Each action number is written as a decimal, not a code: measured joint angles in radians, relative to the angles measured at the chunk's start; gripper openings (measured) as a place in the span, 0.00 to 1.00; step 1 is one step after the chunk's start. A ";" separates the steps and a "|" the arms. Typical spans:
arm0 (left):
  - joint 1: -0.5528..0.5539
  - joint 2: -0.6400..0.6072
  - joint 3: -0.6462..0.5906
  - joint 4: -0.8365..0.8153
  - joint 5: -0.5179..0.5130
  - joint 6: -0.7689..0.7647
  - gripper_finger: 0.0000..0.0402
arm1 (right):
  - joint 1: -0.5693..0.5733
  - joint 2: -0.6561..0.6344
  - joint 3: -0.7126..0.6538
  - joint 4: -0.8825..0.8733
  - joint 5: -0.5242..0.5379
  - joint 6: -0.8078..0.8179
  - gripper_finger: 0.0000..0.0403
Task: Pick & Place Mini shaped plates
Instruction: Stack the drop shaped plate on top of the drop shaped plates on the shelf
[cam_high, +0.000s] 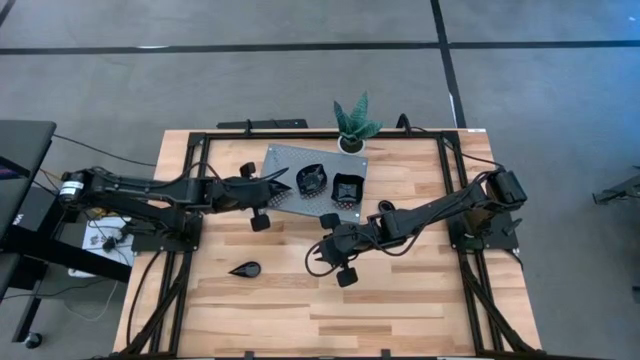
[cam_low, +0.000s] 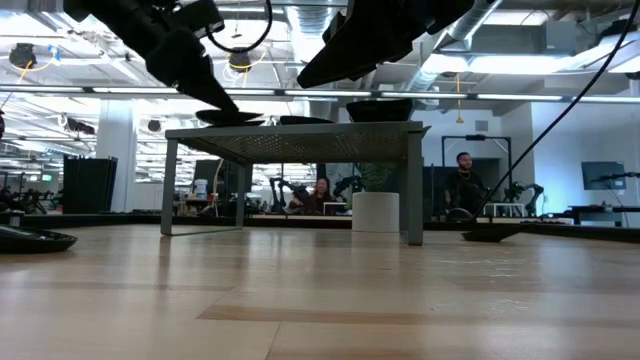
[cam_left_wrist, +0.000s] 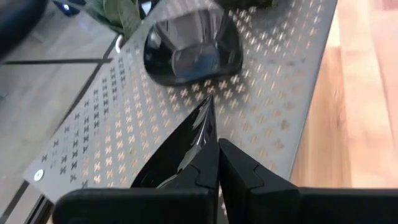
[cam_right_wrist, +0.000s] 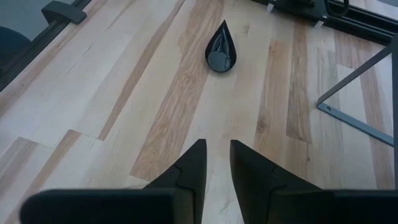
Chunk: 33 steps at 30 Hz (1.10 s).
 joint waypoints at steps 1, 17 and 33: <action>0.000 0.000 0.000 0.013 0.000 0.000 0.02 | 0.000 0.000 0.000 0.000 0.000 0.000 0.16; 0.006 0.000 0.000 0.044 0.000 0.007 0.03 | -0.002 0.000 0.000 0.003 0.000 -0.025 0.16; -0.045 0.000 0.001 0.111 0.165 -0.109 0.20 | -0.014 0.000 0.000 0.003 0.000 -0.027 0.16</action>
